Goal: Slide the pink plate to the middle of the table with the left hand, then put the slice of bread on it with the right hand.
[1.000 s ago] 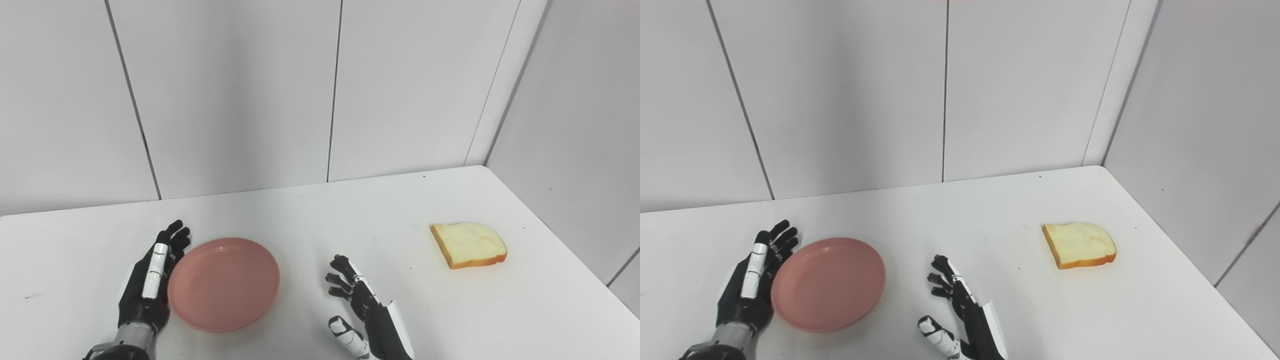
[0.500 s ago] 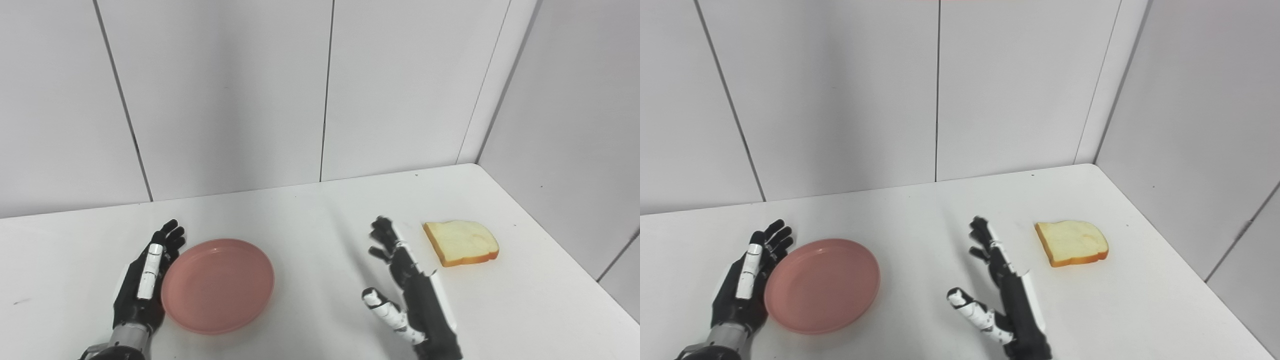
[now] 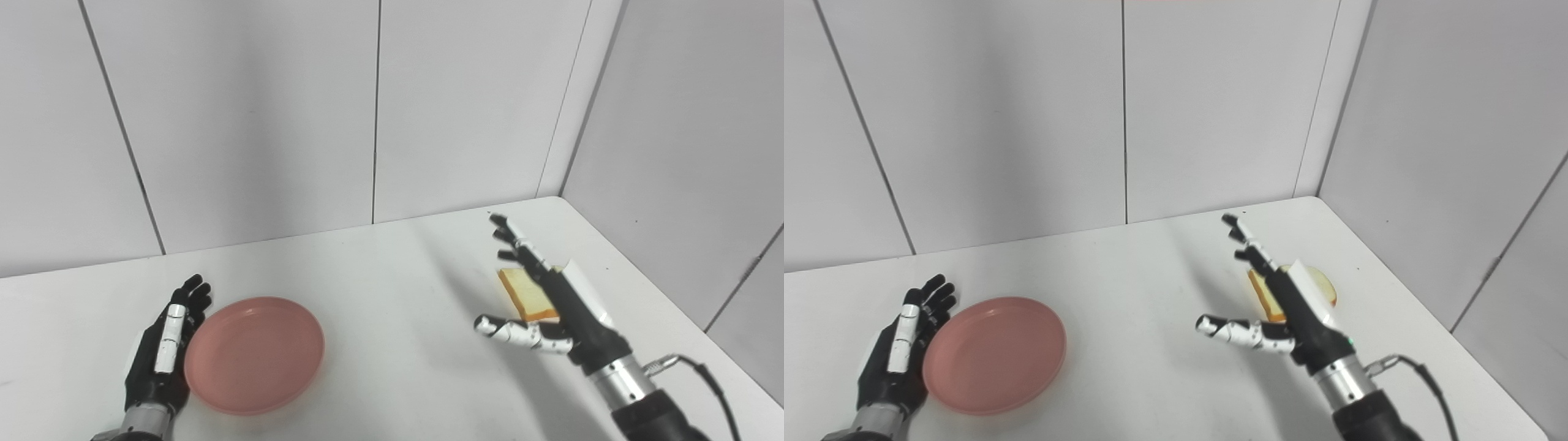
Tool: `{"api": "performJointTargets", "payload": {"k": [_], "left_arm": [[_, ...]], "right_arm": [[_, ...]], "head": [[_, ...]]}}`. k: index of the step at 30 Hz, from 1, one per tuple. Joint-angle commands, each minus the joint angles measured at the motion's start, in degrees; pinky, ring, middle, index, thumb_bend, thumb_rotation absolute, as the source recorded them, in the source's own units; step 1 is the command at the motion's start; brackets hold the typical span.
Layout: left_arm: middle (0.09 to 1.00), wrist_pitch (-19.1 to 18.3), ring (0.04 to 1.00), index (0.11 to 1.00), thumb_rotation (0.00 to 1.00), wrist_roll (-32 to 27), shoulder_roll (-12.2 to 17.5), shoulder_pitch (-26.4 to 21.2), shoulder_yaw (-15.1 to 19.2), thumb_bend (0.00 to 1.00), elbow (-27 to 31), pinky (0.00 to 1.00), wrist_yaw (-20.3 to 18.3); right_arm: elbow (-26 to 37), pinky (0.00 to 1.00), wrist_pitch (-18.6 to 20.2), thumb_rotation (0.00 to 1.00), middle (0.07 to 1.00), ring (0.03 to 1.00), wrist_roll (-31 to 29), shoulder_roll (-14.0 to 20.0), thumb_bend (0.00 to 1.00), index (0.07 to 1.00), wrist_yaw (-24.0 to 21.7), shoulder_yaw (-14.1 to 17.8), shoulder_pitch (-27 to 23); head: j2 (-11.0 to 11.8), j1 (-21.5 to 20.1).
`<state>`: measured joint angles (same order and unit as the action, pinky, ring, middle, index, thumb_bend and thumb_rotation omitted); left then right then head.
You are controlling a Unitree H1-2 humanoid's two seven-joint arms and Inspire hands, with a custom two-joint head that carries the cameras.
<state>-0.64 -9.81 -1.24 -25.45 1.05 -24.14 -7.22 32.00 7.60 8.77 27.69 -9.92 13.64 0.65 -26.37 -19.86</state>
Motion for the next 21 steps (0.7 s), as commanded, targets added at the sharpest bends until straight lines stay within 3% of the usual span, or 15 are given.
{"api": "performJointTargets", "payload": {"k": [1,3,6,9,13,18,21], "left_arm": [[0.898,-0.97,0.933,0.845,0.81,0.36,-1.04,-0.07,-0.62,0.80,-1.56,1.00,-0.09],[0.898,-0.84,0.933,0.846,0.81,0.30,-1.20,-0.11,-0.54,0.80,-1.81,1.00,0.04],[0.894,-0.74,0.930,0.843,0.80,0.21,-1.42,-0.10,-0.39,0.81,-2.12,1.00,0.28],[0.897,-0.75,0.929,0.846,0.81,0.28,-1.38,-0.06,-0.38,0.82,-2.26,1.00,0.27],[0.899,-1.17,0.930,0.849,0.81,0.24,-1.32,0.06,-0.22,0.81,-1.78,1.00,0.26],[0.901,-0.29,0.930,0.857,0.81,0.24,-0.97,-0.15,-0.08,0.81,-2.58,1.00,-0.25],[0.899,-0.21,0.928,0.858,0.81,0.34,-0.98,-0.27,-0.10,0.80,-2.59,1.00,-0.21]], "right_arm": [[0.58,0.87,2.66,0.60,0.986,0.940,-0.45,4.41,1.00,0.987,-1.61,1.65,-2.35],[-0.17,0.87,3.65,0.59,0.989,0.940,0.52,7.95,1.00,0.992,-3.34,1.83,-3.63],[-2.33,0.89,3.73,0.49,0.994,0.952,1.93,13.44,1.00,1.000,-6.17,1.31,-6.15],[-4.00,0.92,3.65,0.42,0.994,0.960,3.29,16.36,1.00,0.996,-7.65,0.57,-7.82],[-7.35,0.81,2.73,0.40,0.984,0.937,8.02,21.26,1.00,0.983,-9.74,-1.62,-10.56],[-11.24,0.80,0.85,0.40,0.971,0.930,14.85,26.49,1.00,0.972,-12.75,-5.56,-14.16],[-12.74,0.80,1.79,0.38,0.968,0.920,17.92,28.92,1.00,0.971,-15.53,-8.28,-16.42]], "head": [[-0.07,0.17],[-0.08,0.25],[-0.11,0.47],[-0.15,0.59],[-0.13,0.68],[0.08,0.94],[0.11,0.85]]}}
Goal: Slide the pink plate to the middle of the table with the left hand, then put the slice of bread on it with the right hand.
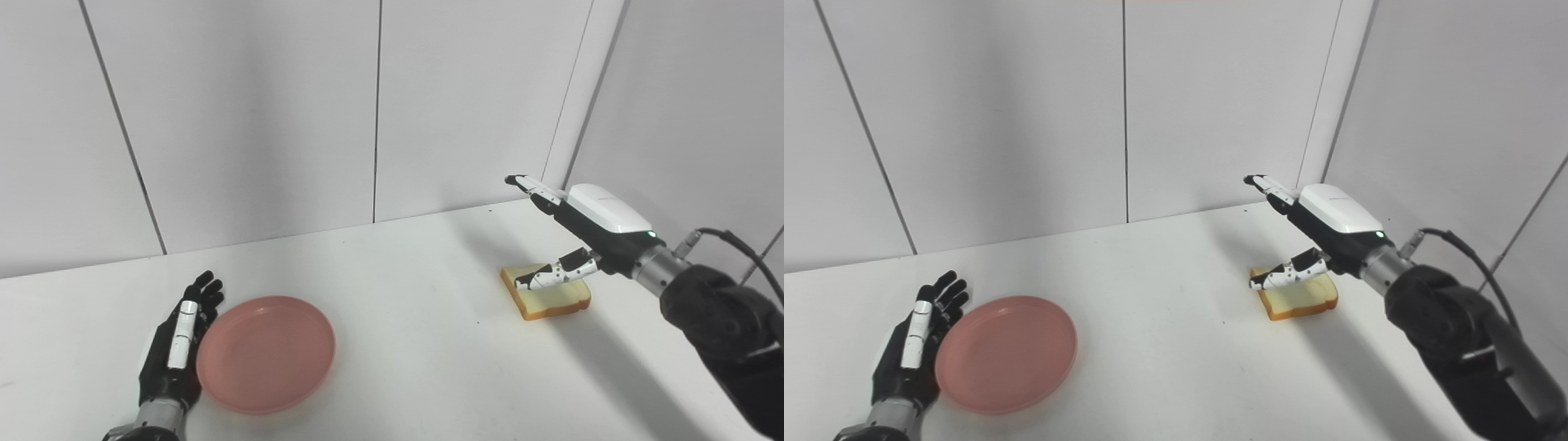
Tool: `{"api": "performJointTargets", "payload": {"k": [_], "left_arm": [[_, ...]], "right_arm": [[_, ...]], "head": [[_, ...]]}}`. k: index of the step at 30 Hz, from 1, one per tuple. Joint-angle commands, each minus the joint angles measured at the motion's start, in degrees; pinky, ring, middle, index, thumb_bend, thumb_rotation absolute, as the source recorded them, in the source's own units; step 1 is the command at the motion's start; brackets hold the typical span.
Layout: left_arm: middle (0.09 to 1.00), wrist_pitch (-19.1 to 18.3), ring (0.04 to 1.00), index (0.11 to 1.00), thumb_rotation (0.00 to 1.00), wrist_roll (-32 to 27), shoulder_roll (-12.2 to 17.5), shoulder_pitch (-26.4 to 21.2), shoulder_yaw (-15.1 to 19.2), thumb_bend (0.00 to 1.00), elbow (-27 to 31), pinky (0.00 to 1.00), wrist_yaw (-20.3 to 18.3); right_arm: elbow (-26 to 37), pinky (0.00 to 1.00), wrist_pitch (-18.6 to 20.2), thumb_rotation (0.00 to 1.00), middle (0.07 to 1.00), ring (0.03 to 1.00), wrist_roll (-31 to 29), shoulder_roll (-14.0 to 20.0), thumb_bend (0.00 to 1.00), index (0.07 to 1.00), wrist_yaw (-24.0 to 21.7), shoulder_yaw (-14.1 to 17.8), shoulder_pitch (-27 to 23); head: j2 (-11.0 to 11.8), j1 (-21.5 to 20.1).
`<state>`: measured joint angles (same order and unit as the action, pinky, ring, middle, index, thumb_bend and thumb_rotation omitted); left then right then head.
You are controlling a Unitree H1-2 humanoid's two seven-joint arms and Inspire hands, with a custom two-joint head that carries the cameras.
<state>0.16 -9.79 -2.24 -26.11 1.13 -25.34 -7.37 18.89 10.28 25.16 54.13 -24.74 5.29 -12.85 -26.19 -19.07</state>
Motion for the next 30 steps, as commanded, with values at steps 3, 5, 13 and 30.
{"api": "performJointTargets", "payload": {"k": [3,5,13,30], "left_arm": [[0.893,-1.24,0.923,0.856,0.81,0.37,-0.11,0.36,-0.16,0.81,-1.11,1.00,0.16],[0.897,-1.28,0.926,0.859,0.81,0.24,-0.16,0.32,-0.13,0.81,-1.20,1.00,0.06],[0.901,-1.02,0.932,0.864,0.80,0.23,0.02,0.28,-0.11,0.82,-1.59,1.00,-0.14],[0.896,-1.68,0.925,0.861,0.80,0.67,0.31,0.63,-0.23,0.82,-1.17,1.00,0.08]], "right_arm": [[-1.36,0.90,0.15,0.35,0.977,0.958,2.76,3.91,1.00,0.974,-3.45,-1.92,-4.90],[-3.76,0.93,-0.08,0.34,0.977,0.971,3.33,4.61,1.00,0.973,-5.25,-3.38,-6.70],[-10.38,1.00,-1.49,0.38,0.988,1.000,6.98,6.50,1.00,0.981,-10.59,-8.83,-11.72],[-20.96,0.94,-4.57,0.33,0.967,0.979,12.01,6.36,1.00,0.930,-14.00,-15.70,-15.09]], "head": [[-0.06,0.08],[-0.04,0.20],[-0.04,0.26],[-0.18,0.59]]}}
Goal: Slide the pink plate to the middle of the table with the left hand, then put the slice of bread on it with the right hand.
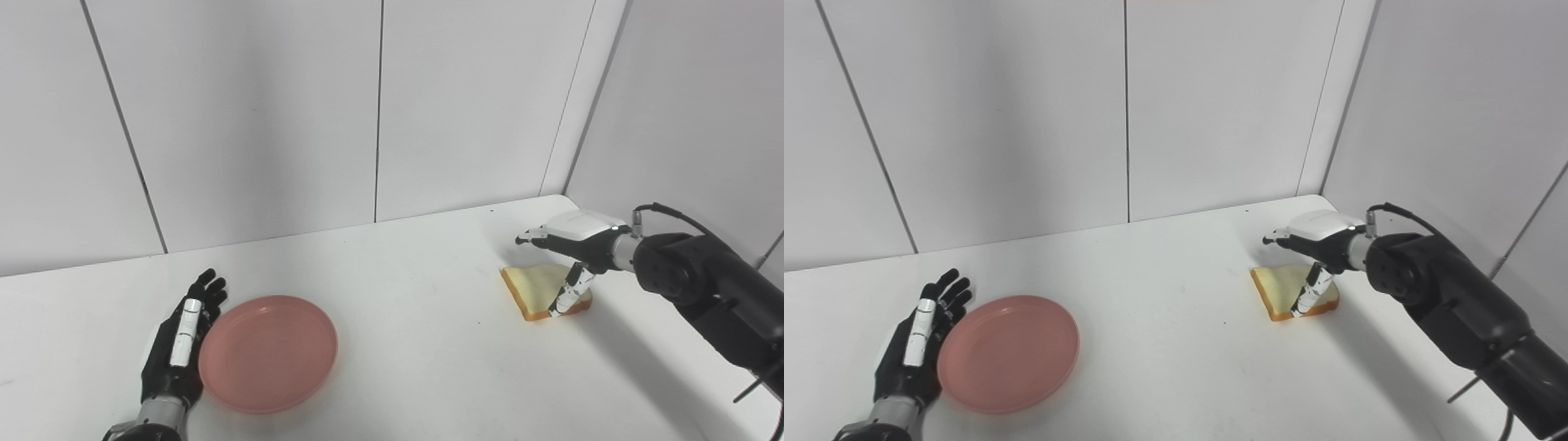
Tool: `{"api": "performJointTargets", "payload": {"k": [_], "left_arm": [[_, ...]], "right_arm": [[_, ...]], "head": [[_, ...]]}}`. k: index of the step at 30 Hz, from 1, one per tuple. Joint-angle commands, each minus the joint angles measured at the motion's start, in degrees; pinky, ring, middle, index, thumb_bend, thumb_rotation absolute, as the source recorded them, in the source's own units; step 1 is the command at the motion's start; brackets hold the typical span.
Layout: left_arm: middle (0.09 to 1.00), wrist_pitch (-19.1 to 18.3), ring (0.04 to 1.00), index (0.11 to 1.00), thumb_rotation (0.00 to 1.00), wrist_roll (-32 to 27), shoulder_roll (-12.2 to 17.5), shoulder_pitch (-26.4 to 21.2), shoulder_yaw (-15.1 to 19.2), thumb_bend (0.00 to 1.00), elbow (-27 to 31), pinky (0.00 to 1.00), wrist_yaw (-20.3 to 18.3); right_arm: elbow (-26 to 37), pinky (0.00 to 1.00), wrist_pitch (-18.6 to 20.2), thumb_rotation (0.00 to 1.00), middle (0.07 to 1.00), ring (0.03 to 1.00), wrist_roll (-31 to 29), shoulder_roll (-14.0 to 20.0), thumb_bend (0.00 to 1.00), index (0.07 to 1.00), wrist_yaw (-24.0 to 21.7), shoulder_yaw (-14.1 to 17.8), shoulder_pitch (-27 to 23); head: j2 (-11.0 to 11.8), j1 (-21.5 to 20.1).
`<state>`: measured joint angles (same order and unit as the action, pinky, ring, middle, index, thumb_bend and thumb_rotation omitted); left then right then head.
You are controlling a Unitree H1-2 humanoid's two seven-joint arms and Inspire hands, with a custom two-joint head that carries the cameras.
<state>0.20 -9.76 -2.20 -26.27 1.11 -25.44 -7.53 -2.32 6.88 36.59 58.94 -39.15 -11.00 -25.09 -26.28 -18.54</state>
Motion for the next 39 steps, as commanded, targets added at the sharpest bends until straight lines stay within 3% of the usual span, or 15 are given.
{"api": "performJointTargets", "payload": {"k": [1,11,31,39], "left_arm": [[0.895,-1.70,0.925,0.860,0.80,0.70,0.30,0.79,-0.24,0.82,-1.07,1.00,0.24],[0.897,-1.70,0.926,0.865,0.80,1.02,0.36,0.69,-0.42,0.81,-1.31,1.00,0.32],[0.880,-2.46,0.917,0.860,0.80,1.34,-0.10,0.97,-0.05,0.81,-1.00,1.00,0.67],[0.883,-2.43,0.924,0.856,0.80,1.34,-0.07,1.21,0.00,0.81,-1.01,1.00,0.71]], "right_arm": [[0.11,0.95,-1.13,0.34,0.970,0.983,0.72,1.53,1.00,0.933,0.21,0.43,-2.96],[-5.40,0.97,-4.42,0.37,0.972,0.996,2.63,0.95,1.00,0.933,1.30,-2.93,-3.57],[-9.19,0.93,-7.97,0.34,0.955,0.954,2.99,-2.28,1.00,0.921,9.79,-2.04,-1.85],[-8.79,0.93,-8.16,0.35,0.964,0.969,2.96,-2.32,1.00,0.927,9.93,-1.99,-1.86]], "head": [[-0.09,0.07],[-0.07,0.28],[-0.07,0.84],[-0.07,0.84]]}}
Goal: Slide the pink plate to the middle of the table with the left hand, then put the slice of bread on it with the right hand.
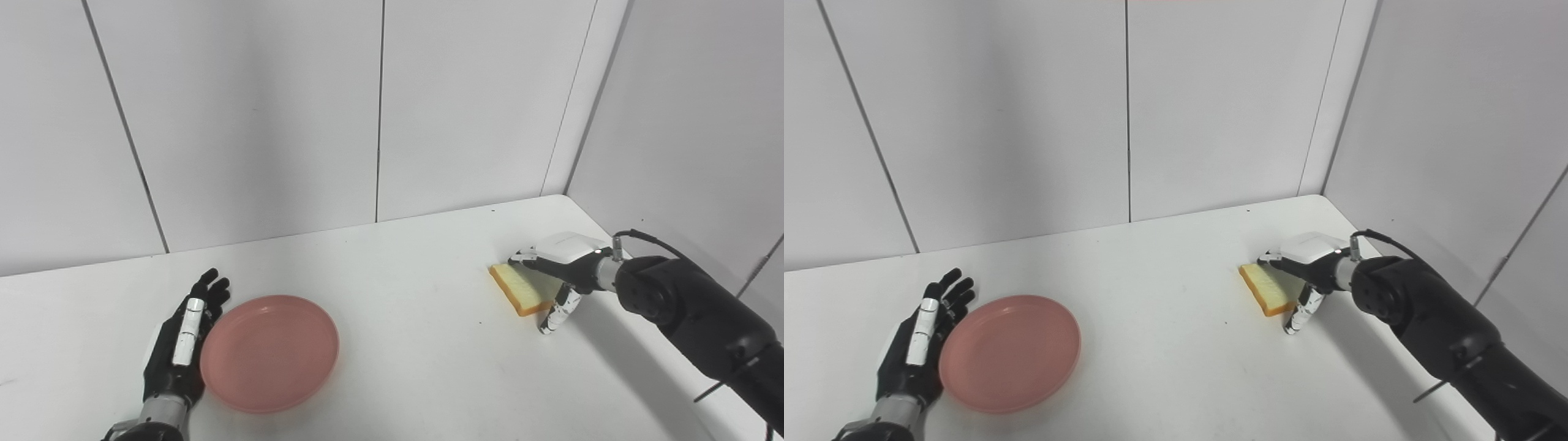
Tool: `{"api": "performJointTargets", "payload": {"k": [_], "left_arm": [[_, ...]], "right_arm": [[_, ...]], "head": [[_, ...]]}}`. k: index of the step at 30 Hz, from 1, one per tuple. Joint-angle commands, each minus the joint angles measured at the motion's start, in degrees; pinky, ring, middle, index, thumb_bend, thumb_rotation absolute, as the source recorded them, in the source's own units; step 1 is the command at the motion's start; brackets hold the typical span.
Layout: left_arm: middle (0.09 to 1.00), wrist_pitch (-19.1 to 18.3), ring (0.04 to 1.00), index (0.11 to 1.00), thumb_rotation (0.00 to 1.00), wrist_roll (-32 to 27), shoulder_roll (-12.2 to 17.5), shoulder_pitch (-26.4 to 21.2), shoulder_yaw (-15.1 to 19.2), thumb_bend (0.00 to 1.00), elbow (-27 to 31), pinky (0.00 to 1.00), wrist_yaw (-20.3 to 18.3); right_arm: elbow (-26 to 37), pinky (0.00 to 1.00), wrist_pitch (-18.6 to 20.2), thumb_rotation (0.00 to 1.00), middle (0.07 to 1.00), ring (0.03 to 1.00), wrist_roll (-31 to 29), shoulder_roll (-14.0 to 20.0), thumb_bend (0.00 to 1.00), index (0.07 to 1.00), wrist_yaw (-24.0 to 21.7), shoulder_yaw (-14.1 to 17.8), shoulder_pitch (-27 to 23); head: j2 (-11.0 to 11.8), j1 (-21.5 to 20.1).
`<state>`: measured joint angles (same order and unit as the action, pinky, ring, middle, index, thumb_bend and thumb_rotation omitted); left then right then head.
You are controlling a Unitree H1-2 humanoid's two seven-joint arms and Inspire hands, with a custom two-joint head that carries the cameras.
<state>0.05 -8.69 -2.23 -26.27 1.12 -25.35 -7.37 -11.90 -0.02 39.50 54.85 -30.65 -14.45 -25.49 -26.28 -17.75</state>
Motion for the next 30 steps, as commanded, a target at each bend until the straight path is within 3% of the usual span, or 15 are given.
{"api": "performJointTargets", "payload": {"k": [1,10,19,30], "left_arm": [[0.883,-2.18,0.924,0.855,0.80,0.28,-0.02,1.18,-0.03,0.81,-1.23,1.00,0.52],[0.886,-2.09,0.933,0.857,0.80,0.24,-0.01,1.07,-0.04,0.80,-1.78,1.00,0.40],[0.884,-1.65,0.927,0.858,0.81,0.73,0.09,1.10,-0.32,0.79,-2.08,1.00,0.41],[0.880,-2.05,0.920,0.856,0.81,1.29,0.25,1.64,-0.46,0.79,-1.04,1.00,0.82]], "right_arm": [[1.03,0.94,-1.03,0.36,0.964,0.970,0.16,1.84,1.00,0.926,1.23,1.46,-1.53],[2.94,0.91,-2.00,0.36,0.964,0.983,-1.19,3.11,1.00,0.921,0.72,2.68,-1.62],[5.15,0.95,0.35,0.30,0.980,0.981,-0.20,3.11,1.00,0.928,-2.11,3.07,-2.82],[-2.51,0.96,-1.43,0.34,0.987,0.982,2.71,0.95,1.00,0.919,-1.72,-0.15,-6.36]], "head": [[0.03,0.01],[0.09,-0.12],[0.08,-0.15],[-0.32,0.24]]}}
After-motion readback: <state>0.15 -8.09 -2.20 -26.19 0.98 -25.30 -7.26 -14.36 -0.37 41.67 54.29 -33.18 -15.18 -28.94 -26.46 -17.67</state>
